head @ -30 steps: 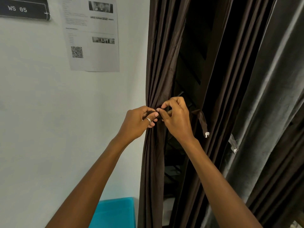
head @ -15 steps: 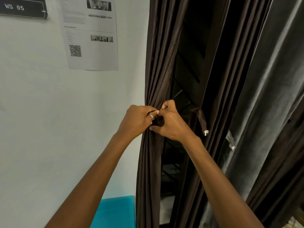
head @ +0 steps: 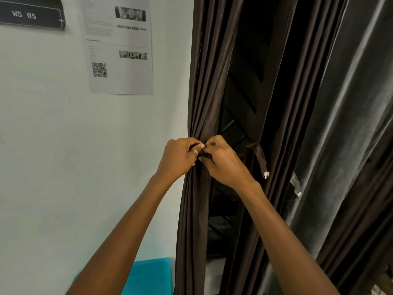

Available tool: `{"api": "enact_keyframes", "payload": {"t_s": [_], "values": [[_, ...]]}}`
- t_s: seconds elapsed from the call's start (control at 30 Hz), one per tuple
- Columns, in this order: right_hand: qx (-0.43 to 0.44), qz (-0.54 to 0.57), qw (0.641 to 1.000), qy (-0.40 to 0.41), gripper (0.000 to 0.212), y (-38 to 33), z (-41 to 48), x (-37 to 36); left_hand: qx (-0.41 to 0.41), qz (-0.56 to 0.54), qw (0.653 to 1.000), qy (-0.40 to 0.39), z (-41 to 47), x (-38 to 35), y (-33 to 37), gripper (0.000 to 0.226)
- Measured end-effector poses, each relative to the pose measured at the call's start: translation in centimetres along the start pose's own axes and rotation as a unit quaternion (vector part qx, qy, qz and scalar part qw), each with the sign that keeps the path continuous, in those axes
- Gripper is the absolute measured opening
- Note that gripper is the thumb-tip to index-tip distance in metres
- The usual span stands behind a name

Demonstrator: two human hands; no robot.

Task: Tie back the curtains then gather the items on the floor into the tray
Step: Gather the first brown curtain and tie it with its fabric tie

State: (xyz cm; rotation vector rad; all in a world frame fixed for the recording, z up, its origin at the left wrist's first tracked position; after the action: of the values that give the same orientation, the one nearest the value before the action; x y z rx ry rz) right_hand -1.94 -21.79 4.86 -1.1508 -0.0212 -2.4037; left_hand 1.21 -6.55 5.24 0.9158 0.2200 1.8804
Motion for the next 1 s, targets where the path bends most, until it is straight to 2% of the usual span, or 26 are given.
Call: {"api": "enact_keyframes", "payload": {"t_s": [0.13,0.27,0.4,0.53,0.7,1.0], "values": [[-0.012,0.005,0.989,0.15,0.03,-0.4,-1.6,-0.5,0.02,0.005,1.0,0.007,0.1,-0.3,0.4,0.024],[-0.032,-0.019,0.973,0.226,0.016,-0.9,-2.8,-0.6,0.052,-0.076,0.996,0.022,-0.5,-0.7,0.5,0.021],[-0.063,0.101,0.963,0.241,0.014,-0.3,-3.0,-0.8,0.084,-0.225,0.969,0.06,-2.1,-1.3,0.8,0.025],[-0.142,0.222,0.93,0.255,0.015,-0.7,-3.5,-0.3,0.097,-0.311,0.94,0.104,-3.7,-2.3,1.2,0.026],[-0.231,0.327,0.884,0.241,0.011,-1.8,-4.6,-0.9,0.076,-0.292,0.937,0.178,-4.7,-2.1,1.5,0.019],[-0.263,0.386,0.85,0.244,0.007,-1.9,-4.4,0.6,0.099,-0.265,0.942,0.178,-4.0,-0.8,1.2,0.023]]}}
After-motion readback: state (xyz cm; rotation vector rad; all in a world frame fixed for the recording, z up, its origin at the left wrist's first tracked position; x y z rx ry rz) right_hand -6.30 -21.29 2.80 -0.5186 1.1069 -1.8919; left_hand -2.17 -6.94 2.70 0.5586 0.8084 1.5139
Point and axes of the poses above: each hand's wrist, its own z-axis towards the middle knuckle, its own x-axis out of the back of the hand, y = z × x, the point moved 2 cm from there along z, towards the middle knuckle, and after that the axes turned 3 degrees about -x, right-handed, at the moved point
